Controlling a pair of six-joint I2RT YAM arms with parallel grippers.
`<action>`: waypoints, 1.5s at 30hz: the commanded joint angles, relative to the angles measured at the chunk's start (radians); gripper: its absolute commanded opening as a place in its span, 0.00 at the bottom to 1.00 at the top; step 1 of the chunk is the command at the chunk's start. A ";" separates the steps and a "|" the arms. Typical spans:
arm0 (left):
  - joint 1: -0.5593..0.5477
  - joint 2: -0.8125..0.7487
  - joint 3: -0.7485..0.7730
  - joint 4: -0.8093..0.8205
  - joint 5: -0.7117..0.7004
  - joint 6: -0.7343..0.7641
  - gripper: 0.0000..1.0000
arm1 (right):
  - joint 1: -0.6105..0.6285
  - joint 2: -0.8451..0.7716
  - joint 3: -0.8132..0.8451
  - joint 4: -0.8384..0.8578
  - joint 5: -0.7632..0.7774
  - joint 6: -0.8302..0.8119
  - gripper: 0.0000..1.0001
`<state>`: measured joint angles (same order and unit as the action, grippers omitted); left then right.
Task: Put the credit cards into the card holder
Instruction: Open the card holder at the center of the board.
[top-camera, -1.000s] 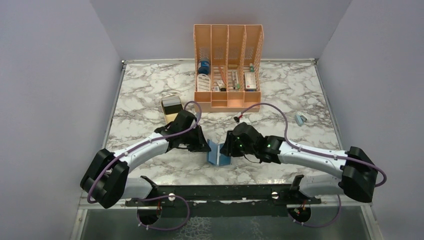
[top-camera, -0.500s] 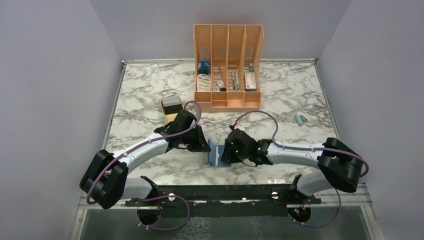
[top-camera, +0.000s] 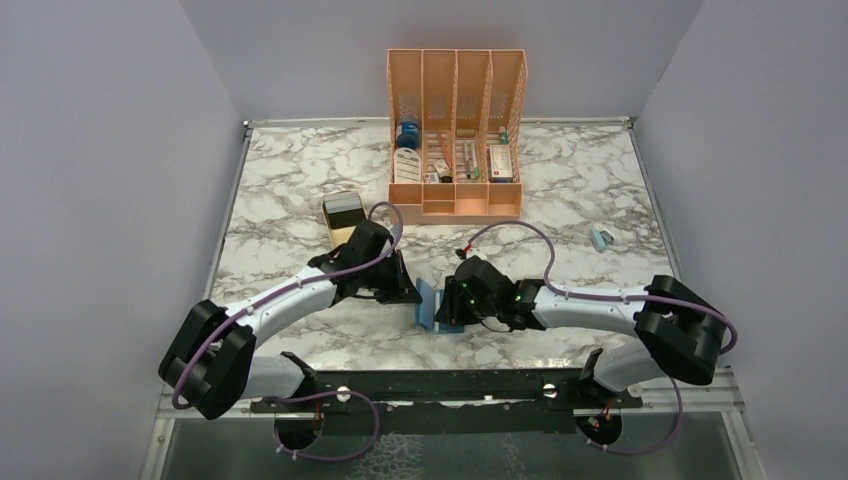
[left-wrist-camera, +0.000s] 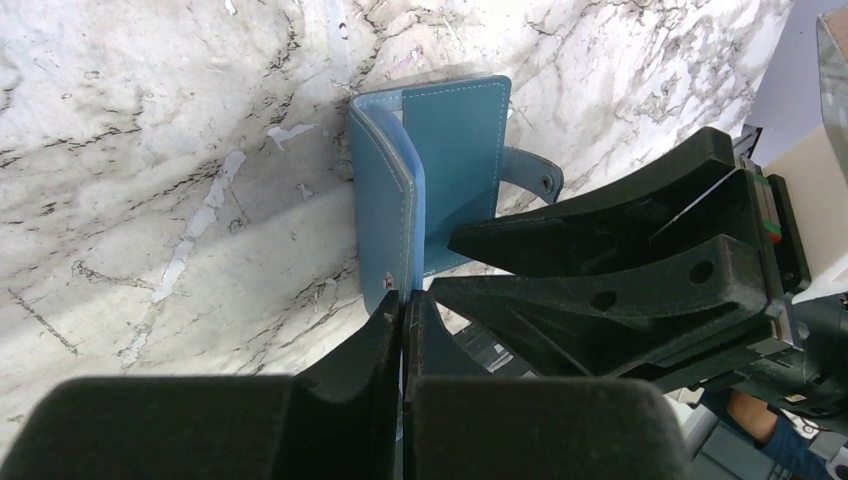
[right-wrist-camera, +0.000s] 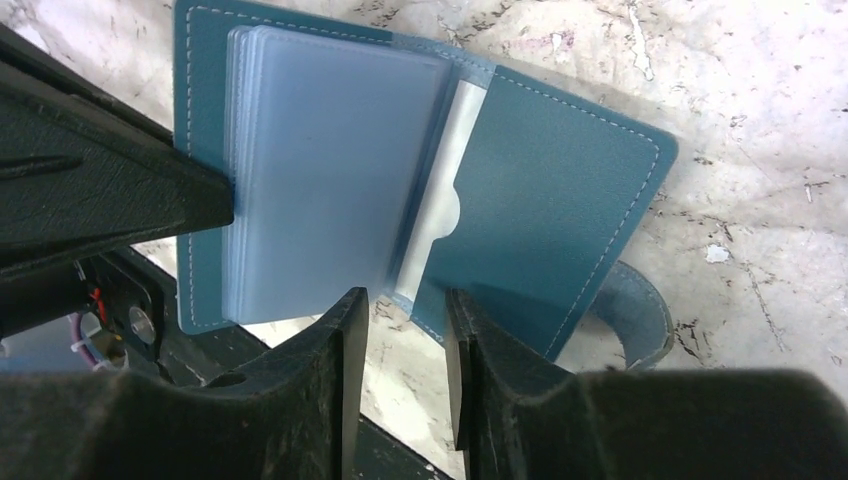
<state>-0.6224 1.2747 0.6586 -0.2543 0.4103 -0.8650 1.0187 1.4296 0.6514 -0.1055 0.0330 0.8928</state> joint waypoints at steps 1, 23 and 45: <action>-0.004 -0.022 -0.019 0.033 -0.001 -0.010 0.00 | -0.003 -0.040 -0.009 0.054 -0.042 0.005 0.37; -0.003 -0.033 -0.042 0.033 -0.013 -0.017 0.00 | -0.004 0.027 0.034 0.117 -0.113 0.031 0.53; -0.004 -0.044 -0.057 0.032 -0.015 -0.023 0.00 | -0.004 0.023 0.044 0.115 -0.129 0.058 0.55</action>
<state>-0.6224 1.2522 0.6106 -0.2359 0.4095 -0.8825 1.0187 1.4471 0.6624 -0.0143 -0.0811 0.9409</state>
